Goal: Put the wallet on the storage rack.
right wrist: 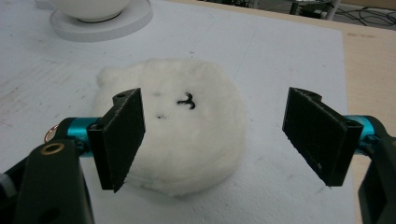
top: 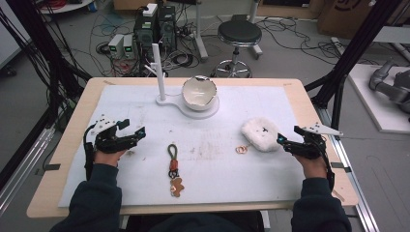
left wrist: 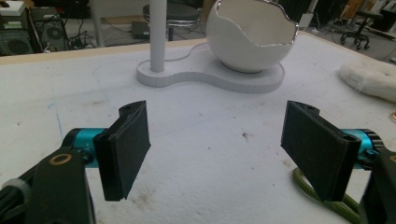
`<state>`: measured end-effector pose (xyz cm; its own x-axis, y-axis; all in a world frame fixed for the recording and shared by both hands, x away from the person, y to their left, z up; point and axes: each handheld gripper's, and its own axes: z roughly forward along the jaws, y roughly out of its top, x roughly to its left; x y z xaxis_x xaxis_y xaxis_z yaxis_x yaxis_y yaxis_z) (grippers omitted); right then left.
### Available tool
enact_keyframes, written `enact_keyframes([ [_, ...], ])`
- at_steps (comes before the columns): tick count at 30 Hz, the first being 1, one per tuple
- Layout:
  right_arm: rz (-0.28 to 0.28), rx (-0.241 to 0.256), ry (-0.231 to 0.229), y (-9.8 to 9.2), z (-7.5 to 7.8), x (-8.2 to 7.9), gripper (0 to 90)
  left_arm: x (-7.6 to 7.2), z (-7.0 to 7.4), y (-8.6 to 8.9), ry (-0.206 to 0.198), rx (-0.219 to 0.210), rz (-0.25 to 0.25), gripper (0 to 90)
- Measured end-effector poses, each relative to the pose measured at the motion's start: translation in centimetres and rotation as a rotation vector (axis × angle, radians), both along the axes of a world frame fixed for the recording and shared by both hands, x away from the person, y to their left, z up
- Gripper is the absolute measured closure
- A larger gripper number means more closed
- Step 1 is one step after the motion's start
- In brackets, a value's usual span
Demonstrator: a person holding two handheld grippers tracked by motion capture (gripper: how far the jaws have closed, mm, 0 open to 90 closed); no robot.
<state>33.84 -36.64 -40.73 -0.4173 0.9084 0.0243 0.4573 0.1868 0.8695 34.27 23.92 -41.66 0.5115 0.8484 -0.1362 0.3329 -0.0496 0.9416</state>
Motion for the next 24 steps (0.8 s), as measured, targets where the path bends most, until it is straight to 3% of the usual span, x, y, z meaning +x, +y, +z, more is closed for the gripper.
enact_keyframes([
  [12, -0.005, -0.016, 0.022, 0.2, -0.2, 0.2, 25.0, -0.2, -0.3, -0.7, 0.014, 0.024, -0.042, 25.2],
  [16, -0.03, 0.035, 0.106, 1.1, -1.6, 1.7, 25.2, -0.2, -0.3, -0.8, 0.018, 0.022, -0.037, 25.2],
  [18, -0.067, 0.014, 0.165, 1.7, -2.1, 2.5, 30.0, -0.1, -0.4, -0.9, 0.02, 0.027, -0.039, 25.2],
  [21, -0.115, -0.023, 0.216, 2.2, -2.8, 3.4, 30.1, -0.1, -0.4, -1.0, 0.021, 0.031, -0.04, 25.2],
  [24, -0.129, -0.029, 0.262, 2.1, -3.5, 3.9, 29.1, -0.2, -0.4, -0.9, 0.023, 0.035, -0.037, 25.2],
])
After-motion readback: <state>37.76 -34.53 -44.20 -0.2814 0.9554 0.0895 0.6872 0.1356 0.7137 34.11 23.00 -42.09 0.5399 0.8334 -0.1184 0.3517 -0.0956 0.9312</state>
